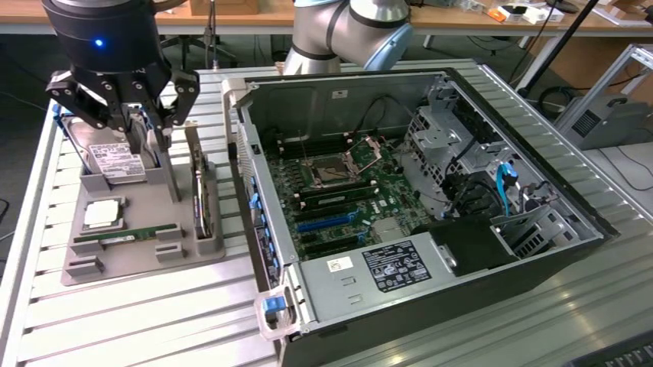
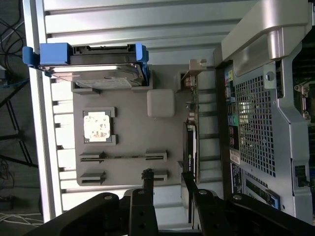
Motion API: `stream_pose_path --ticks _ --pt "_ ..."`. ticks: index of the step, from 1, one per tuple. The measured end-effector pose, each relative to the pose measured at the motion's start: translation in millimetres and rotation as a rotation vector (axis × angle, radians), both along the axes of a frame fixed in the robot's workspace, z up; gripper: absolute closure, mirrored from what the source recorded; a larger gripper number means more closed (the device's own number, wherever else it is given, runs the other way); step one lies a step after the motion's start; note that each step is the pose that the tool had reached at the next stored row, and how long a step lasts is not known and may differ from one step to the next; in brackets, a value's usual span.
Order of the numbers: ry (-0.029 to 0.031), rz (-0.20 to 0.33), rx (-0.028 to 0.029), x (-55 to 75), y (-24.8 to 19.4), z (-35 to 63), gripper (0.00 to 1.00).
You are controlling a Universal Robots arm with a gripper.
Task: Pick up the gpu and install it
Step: 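Pick up the gpu and move the gpu toward the slot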
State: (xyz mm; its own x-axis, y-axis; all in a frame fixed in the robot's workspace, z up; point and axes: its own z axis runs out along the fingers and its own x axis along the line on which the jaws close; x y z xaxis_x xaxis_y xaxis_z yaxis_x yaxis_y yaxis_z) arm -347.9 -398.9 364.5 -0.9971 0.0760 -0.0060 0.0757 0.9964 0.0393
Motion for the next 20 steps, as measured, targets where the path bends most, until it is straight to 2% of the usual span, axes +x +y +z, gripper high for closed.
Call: stream_pose_path --ticks 20 --pt "0.0000 0.000 0.0000 0.0 -0.8 -6.3 0.64"
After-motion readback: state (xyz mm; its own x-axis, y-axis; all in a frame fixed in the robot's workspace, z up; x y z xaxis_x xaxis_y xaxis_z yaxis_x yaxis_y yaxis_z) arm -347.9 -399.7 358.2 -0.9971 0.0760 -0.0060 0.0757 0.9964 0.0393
